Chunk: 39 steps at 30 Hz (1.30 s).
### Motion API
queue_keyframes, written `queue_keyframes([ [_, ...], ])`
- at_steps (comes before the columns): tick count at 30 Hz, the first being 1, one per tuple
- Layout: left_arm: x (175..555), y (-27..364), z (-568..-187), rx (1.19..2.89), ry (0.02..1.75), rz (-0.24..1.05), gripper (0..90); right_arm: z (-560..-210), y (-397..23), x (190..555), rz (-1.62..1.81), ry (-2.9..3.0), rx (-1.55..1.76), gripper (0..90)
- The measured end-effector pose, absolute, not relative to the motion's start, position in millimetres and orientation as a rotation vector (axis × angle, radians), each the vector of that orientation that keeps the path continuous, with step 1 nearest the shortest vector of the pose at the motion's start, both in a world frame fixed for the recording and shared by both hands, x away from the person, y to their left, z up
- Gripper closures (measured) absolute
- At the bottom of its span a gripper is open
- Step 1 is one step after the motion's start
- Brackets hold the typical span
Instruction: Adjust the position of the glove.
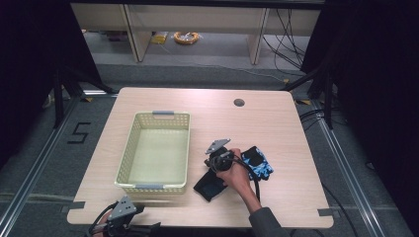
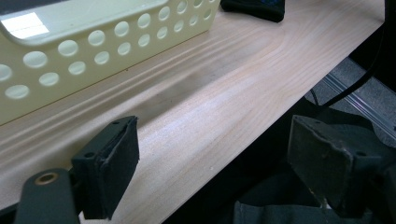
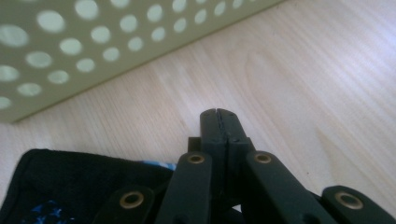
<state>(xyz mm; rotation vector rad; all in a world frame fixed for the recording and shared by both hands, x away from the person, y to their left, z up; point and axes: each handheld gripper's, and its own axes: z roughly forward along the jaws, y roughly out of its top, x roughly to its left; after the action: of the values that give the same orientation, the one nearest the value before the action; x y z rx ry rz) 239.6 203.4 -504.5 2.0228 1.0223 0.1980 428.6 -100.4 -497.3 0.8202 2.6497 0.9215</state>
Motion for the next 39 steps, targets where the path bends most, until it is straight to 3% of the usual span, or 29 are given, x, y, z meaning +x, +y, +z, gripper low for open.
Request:
queue_keyframes([
  [7,240,205,-503,2.057,1.009,0.201,16.3,-501,-110,428,0.876,2.671,0.793,90.0],
  [11,238,202,-504,2.007,1.021,0.191,16.3,-499,-125,413,0.871,2.664,0.812,90.0],
  [31,239,204,-502,2.064,0.994,0.203,16.3,-494,-158,371,0.903,2.664,0.822,89.3],
  [39,239,203,-503,2.051,1.004,0.195,16.3,-466,-210,371,0.987,2.46,1.04,83.6],
])
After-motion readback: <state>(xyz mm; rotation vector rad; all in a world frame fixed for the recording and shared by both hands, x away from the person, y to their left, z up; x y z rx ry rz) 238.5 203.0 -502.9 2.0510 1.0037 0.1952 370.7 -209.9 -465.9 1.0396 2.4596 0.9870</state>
